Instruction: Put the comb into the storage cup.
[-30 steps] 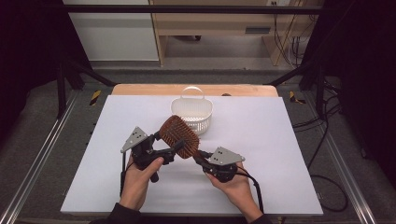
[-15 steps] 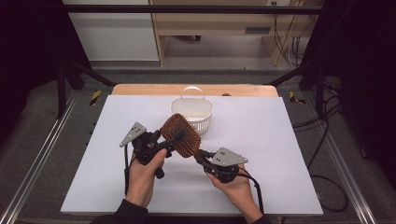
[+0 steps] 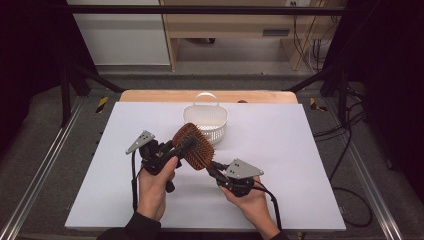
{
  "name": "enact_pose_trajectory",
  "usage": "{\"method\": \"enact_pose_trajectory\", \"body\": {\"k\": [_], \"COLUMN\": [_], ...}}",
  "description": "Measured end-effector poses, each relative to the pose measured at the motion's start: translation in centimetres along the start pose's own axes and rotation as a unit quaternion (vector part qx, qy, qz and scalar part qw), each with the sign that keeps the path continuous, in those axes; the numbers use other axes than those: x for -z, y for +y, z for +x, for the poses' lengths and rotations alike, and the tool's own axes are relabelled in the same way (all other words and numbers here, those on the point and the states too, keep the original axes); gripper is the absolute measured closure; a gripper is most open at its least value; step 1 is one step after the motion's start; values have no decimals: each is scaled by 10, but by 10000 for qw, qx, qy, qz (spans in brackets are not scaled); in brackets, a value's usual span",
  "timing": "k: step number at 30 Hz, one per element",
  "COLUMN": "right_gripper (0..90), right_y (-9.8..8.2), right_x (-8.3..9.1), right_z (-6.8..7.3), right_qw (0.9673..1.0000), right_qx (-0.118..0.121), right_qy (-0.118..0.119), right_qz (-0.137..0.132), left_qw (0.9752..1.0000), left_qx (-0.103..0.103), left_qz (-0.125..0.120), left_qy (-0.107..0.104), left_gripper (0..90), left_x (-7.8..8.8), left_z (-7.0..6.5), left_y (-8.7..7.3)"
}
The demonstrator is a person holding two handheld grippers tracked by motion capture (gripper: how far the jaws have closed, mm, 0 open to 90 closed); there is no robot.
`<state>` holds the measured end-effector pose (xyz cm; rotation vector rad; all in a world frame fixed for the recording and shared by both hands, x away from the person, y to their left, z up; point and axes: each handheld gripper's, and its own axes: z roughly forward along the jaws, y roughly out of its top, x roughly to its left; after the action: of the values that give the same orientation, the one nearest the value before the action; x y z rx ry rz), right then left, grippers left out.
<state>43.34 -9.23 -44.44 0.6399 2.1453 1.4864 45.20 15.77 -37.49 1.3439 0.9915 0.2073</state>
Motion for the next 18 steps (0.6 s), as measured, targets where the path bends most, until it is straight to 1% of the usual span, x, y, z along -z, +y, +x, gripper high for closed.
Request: {"method": "enact_pose_trajectory", "body": {"k": [4,7,9,10,12,14,15,18], "right_gripper": [723,721,708,672,581,504,465,371], "right_y": [-1,0,0,0,0,0,0,1], "right_x": [-2,-3,-4,-3,-2,0,1,5], "right_z": [1,1,0,0,-2,-4,-5,-9], "right_qw": [10000,9999,9998,9998,9997,9994,9992,9990], "right_qx": [-67,-130,-186,-198,-260,-324,-365,-412], "right_qy": [37,57,102,99,23,-38,-47,-94], "right_qz": [-13,-31,-16,9,41,100,122,149], "left_qw": [10000,9999,9999,9999,9998,9995,9994,9994], "left_qx": [37,128,110,73,69,155,166,97], "left_qz": [-27,-58,-83,-103,-165,-259,-289,-316], "left_qy": [-33,-65,-57,-23,-7,-10,14,72], "left_gripper": [520,522,523,523,523,523,522,522], "left_x": [0,0,0,0,0,1,1,2], "left_z": [-2,-1,-1,-1,0,1,2,3], "left_y": [1,2,2,2,3,5,5,7]}}
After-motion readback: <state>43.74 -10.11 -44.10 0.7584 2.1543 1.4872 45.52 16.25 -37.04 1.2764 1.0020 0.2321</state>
